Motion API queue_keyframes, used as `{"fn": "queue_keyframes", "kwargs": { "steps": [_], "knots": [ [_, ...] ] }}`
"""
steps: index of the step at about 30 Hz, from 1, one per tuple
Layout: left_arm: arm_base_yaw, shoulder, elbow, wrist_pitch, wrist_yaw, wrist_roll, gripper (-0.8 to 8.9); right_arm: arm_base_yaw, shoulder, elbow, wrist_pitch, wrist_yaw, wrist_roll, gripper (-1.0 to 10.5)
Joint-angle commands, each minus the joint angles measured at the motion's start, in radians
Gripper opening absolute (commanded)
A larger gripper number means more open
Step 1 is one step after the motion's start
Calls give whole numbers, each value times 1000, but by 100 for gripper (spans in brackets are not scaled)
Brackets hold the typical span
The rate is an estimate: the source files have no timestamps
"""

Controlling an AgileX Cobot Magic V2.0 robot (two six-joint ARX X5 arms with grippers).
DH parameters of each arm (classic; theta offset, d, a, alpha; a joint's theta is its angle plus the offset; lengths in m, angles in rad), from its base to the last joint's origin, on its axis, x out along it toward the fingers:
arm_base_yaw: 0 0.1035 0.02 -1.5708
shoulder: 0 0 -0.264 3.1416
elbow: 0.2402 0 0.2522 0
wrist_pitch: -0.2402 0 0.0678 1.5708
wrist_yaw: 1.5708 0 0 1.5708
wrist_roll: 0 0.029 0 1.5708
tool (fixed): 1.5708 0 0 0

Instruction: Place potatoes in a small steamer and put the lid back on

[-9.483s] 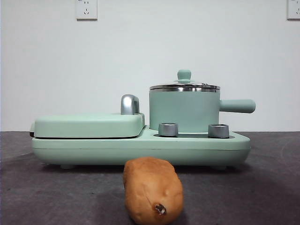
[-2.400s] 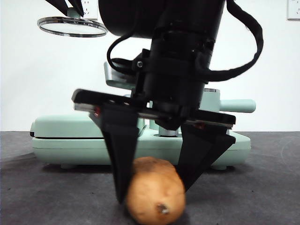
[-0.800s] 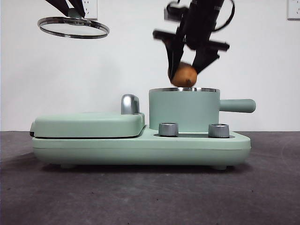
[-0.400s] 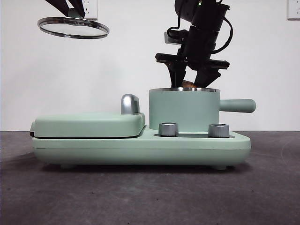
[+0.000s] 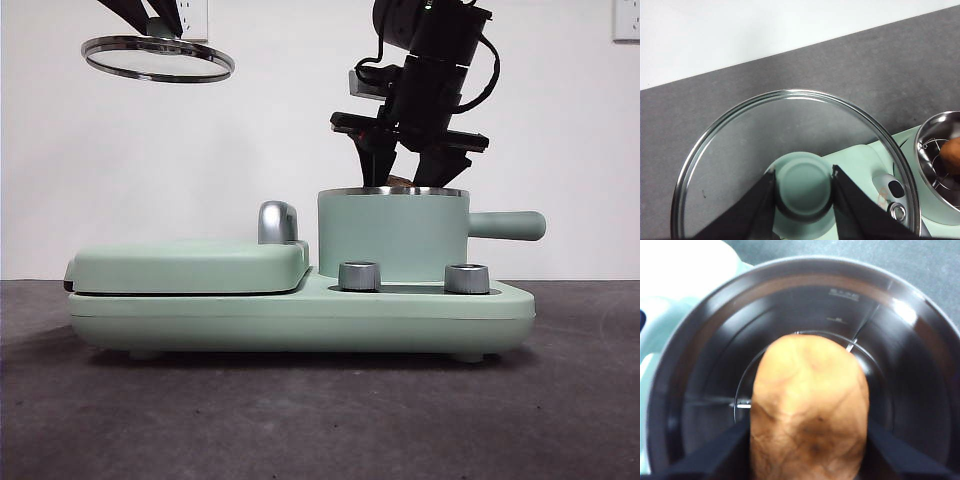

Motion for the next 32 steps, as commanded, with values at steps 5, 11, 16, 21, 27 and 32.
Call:
{"fn": "queue_keyframes", "kwargs": {
  "steps": [5, 11, 16, 21, 27, 32],
  "knots": [
    [-17, -12, 29, -2, -1, -19, 10, 6, 18, 21, -4, 0, -7, 428],
    [-48, -12, 29, -3, -1, -22, 10, 6, -17, 108, -126, 1, 3, 428],
    [-84, -12, 29, -3, -1, -22, 10, 8, -108, 162, -239, 1, 3, 428],
    [-121, -11, 29, -3, -1, -23, 10, 8, -252, 161, -333, 3, 3, 427],
    [-171, -9, 29, -1, -1, -28, 10, 8, -443, 126, -426, 27, 3, 426],
    [-217, 3, 29, 4, -1, -45, 10, 9, -658, -35, -438, 35, 3, 425]
  ]
}}
